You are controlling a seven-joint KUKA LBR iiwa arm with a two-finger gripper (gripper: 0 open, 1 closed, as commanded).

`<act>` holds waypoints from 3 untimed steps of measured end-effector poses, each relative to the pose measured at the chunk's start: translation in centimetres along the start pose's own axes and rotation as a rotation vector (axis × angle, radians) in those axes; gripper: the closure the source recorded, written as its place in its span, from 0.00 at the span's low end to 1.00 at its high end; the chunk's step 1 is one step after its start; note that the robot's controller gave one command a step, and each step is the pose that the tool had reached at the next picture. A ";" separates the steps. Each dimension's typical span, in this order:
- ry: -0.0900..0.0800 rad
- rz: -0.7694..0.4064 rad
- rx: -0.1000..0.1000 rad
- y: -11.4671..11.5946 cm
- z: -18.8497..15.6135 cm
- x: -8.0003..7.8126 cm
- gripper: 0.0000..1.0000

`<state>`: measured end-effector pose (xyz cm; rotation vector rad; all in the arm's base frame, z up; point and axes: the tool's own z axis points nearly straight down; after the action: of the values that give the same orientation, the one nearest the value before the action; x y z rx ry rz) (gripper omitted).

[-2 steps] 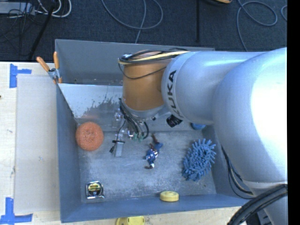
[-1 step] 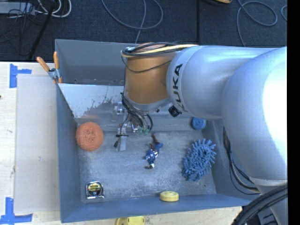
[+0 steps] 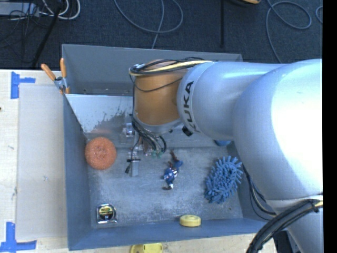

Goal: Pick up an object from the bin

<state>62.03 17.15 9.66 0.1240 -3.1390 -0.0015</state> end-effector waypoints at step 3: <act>0.002 0.114 0.001 5.0 2.7 0.8 1.00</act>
Offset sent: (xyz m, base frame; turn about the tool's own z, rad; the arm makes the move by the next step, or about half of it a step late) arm -0.0002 0.0483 -0.0266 0.1501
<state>60.87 22.10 6.95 -0.0553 -3.1393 0.0003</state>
